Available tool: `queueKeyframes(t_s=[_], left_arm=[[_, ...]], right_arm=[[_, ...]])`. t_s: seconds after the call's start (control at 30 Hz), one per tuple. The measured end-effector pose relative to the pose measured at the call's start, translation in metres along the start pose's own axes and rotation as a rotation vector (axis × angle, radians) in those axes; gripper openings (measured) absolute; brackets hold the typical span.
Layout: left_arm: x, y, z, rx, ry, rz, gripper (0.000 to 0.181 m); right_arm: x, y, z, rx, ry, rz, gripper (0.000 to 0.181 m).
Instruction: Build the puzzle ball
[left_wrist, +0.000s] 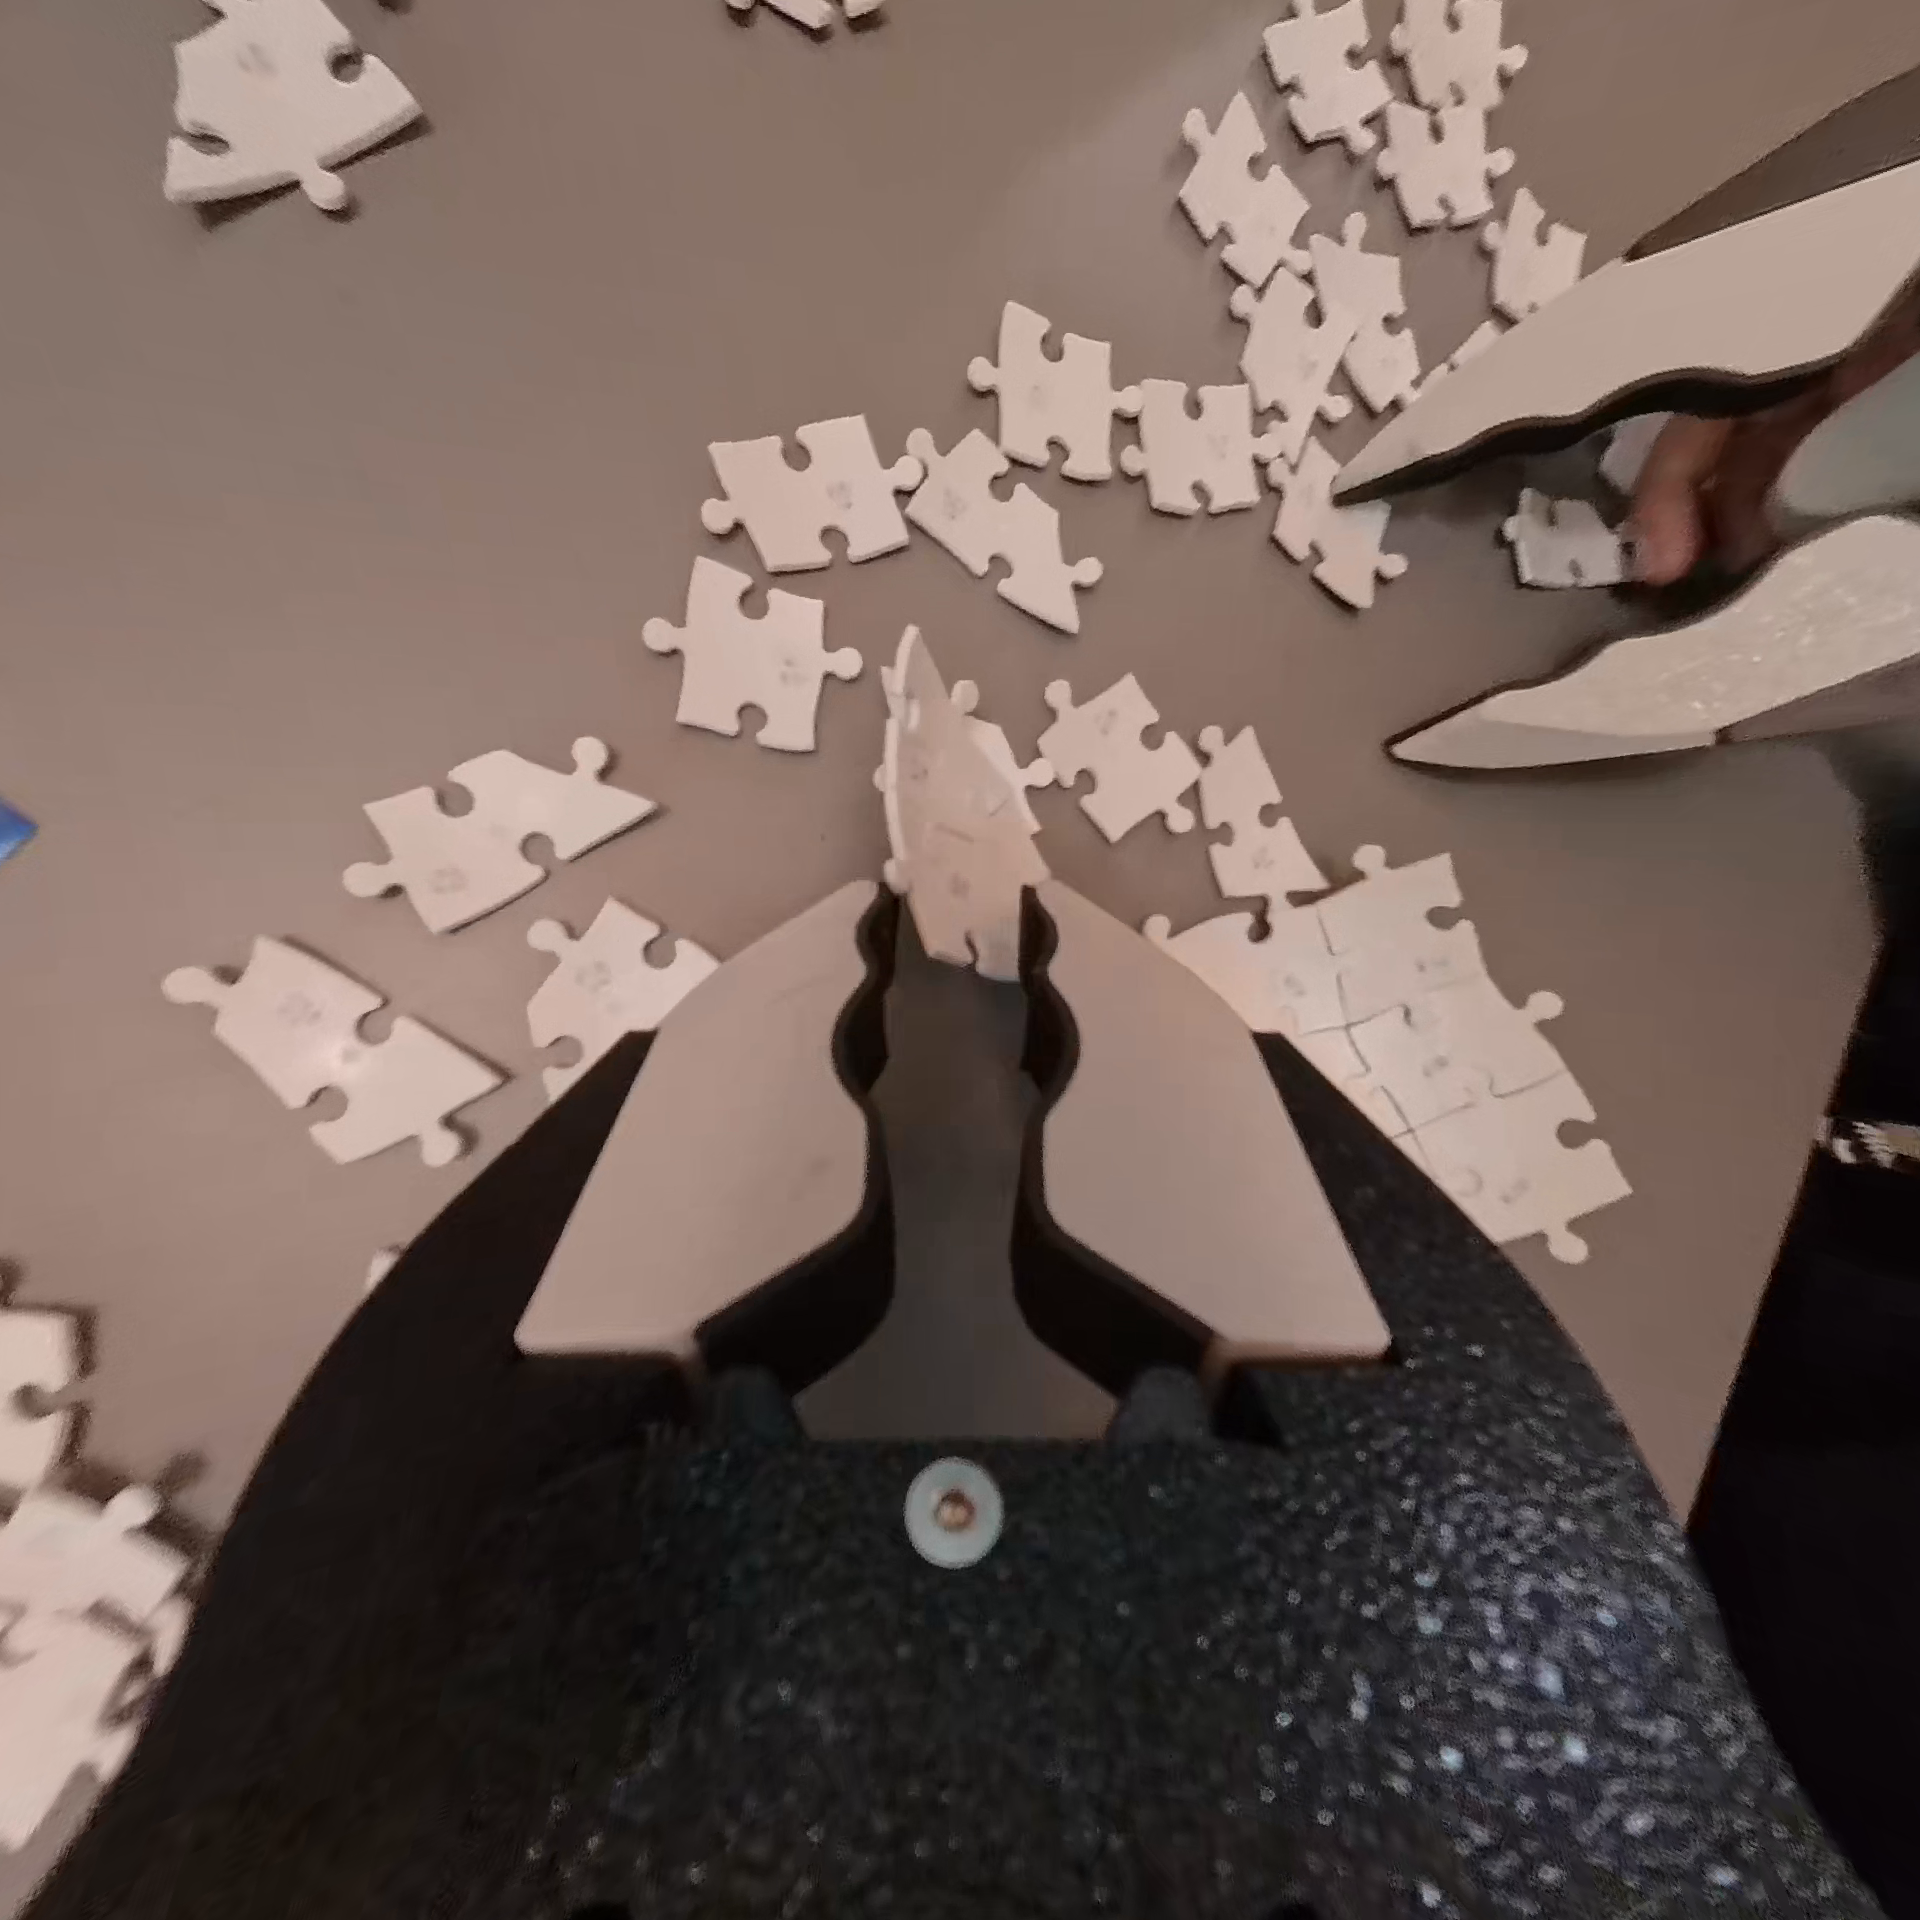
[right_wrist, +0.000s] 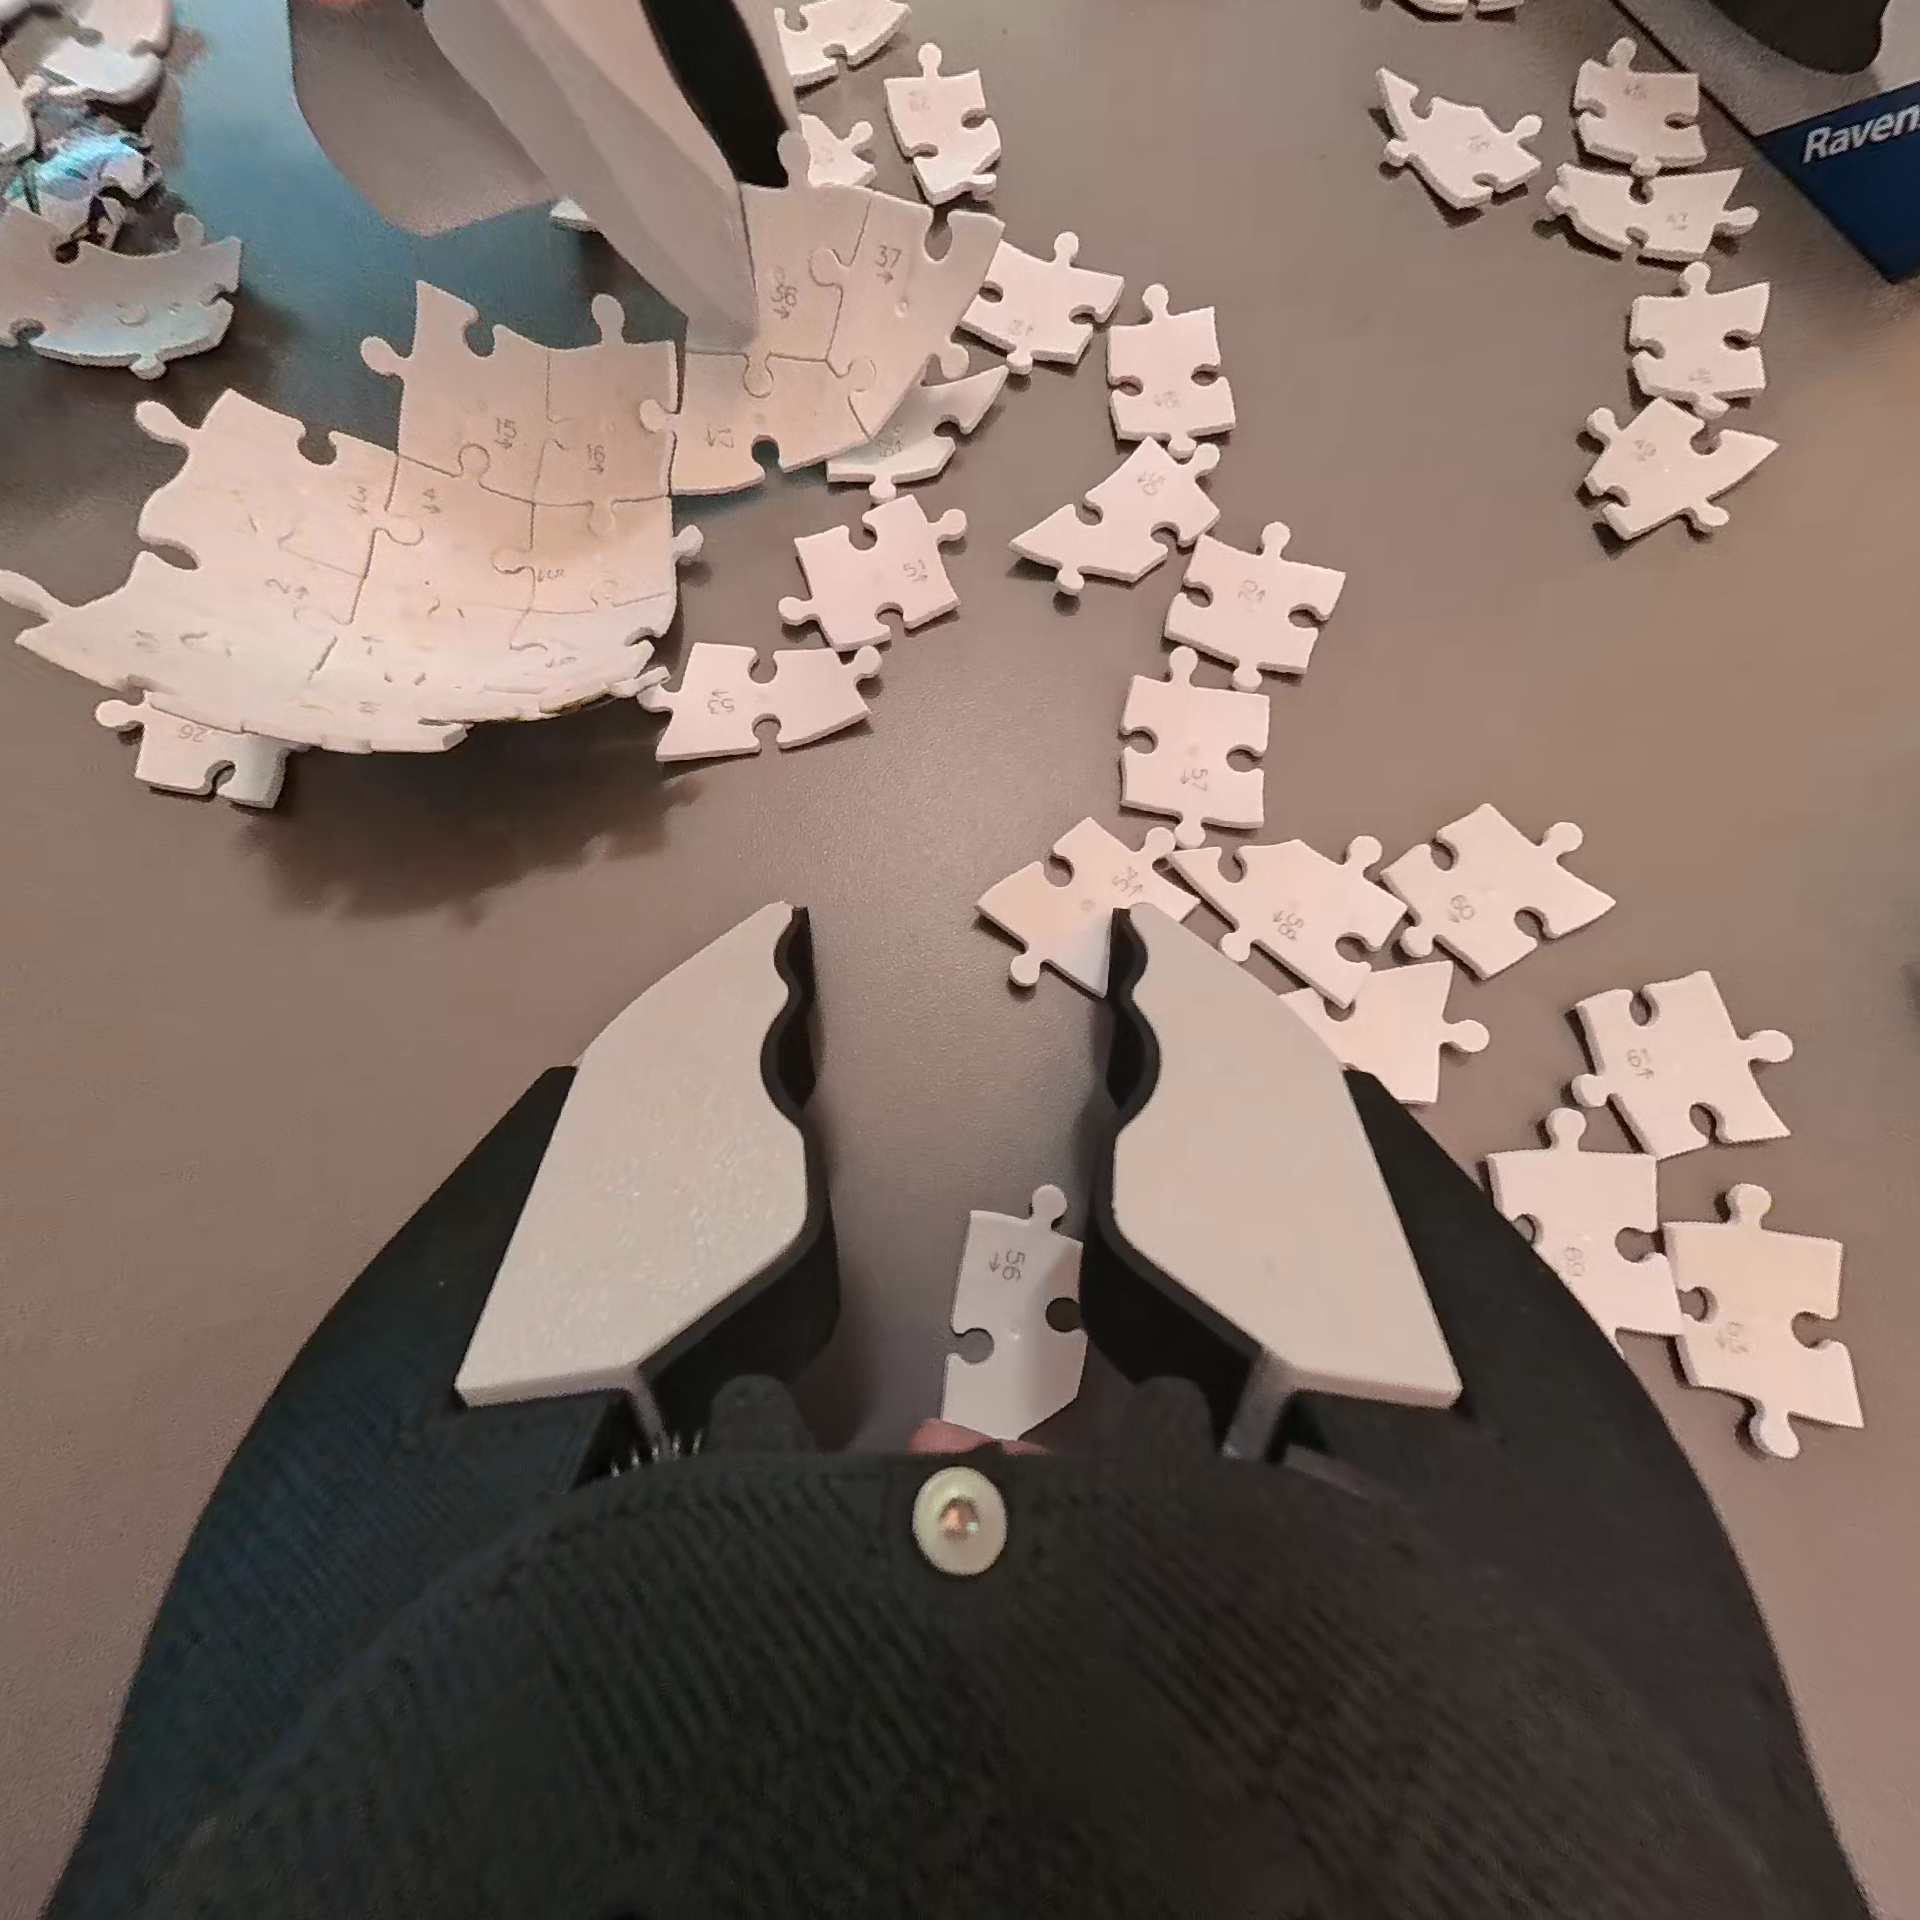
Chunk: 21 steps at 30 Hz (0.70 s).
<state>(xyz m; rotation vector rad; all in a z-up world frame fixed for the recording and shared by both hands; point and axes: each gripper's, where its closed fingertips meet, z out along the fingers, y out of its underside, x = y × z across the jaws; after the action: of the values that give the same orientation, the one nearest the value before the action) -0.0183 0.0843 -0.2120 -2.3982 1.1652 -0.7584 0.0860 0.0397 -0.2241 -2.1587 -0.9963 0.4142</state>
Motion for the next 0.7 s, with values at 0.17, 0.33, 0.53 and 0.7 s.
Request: queueKeyframes(t_s=[0.17, 0.33, 0.53, 0.7], left_arm=[[0.011, 0.002, 0.001, 0.031, 0.062, 0.021, 0.016], [0.029, 0.007, 0.003, 0.035, 0.101, 0.068, 0.016], [0.042, 0.014, 0.009, 0.025, 0.101, 0.109, 0.016], [0.044, 0.018, 0.009, 0.025, 0.092, 0.142, 0.017]], right_arm=[[0.0, 0.0, 0.0, 0.0, -0.001, 0.001, 0.055], [0.0, 0.0, 0.0, 0.0, -0.001, 0.002, 0.055], [0.0, 0.0, 0.0, -0.001, -0.001, 0.002, 0.055], [0.0, 0.0, 0.0, -0.001, -0.001, 0.002, 0.055]])
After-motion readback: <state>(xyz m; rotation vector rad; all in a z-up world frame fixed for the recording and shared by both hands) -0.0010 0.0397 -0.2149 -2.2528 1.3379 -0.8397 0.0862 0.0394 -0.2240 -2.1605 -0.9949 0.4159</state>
